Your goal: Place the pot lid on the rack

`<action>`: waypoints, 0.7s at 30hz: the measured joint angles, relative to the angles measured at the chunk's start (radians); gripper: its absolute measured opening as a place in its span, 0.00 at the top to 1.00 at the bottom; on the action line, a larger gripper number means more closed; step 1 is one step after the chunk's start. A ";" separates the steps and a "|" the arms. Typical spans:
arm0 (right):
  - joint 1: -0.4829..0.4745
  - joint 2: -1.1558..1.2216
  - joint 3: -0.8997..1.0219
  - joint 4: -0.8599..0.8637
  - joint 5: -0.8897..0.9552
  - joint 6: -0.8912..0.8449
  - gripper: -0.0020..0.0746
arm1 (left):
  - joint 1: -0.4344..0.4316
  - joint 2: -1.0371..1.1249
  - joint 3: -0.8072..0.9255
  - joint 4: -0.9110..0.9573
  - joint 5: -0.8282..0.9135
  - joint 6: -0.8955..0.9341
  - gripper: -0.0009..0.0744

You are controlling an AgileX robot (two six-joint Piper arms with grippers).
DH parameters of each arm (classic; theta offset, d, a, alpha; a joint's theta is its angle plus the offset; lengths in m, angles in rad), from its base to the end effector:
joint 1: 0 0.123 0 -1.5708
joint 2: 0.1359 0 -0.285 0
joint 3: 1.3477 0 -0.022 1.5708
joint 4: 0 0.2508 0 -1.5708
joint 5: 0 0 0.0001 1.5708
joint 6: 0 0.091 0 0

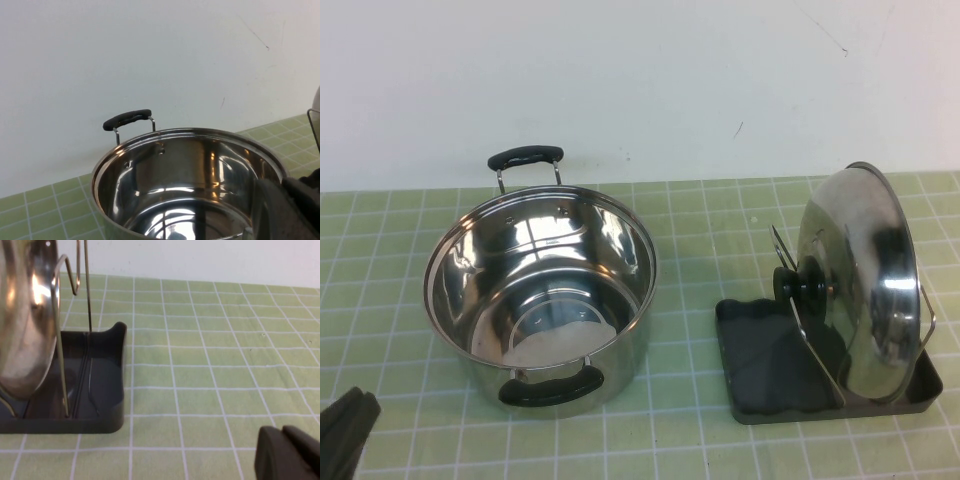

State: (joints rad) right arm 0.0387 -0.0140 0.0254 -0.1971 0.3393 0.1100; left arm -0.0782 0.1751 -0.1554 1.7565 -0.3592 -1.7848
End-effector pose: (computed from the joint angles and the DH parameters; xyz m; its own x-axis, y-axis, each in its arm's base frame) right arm 0.0535 -0.0039 0.1754 -0.2555 -0.0858 -0.9630 0.0050 0.9959 -0.0901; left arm 0.0602 -0.0362 0.2490 -0.0084 -0.0144 -0.9999 0.4177 0.9085 -0.0166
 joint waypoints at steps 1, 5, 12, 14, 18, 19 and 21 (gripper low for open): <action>0.000 0.000 0.000 0.000 0.000 0.000 0.98 | 0.000 0.000 0.000 0.000 -0.008 0.000 0.99; 0.000 0.000 0.000 -0.002 0.002 0.000 0.98 | 0.000 0.000 0.000 0.003 -0.035 0.000 0.99; 0.000 0.000 0.000 -0.002 0.002 -0.002 0.98 | 0.000 0.000 0.000 0.007 -0.066 0.000 0.99; 0.000 0.000 0.000 -0.002 0.002 -0.002 0.98 | 0.000 0.000 0.000 0.007 -0.076 0.000 0.99; 0.000 0.000 0.000 -0.003 0.002 -0.002 0.98 | 0.000 0.000 0.000 -0.006 -0.087 0.003 0.99; 0.000 0.000 0.000 -0.003 0.002 -0.002 0.98 | 0.000 0.000 0.000 -0.032 -0.078 0.018 0.99; 0.000 0.000 0.000 -0.003 0.002 -0.002 0.98 | 0.000 0.000 0.005 -0.216 -0.005 0.108 0.99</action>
State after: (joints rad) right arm 0.0387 -0.0140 0.0254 -0.2004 0.3416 0.1085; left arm -0.0782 0.1751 -0.1507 1.5406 -0.3644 -1.6765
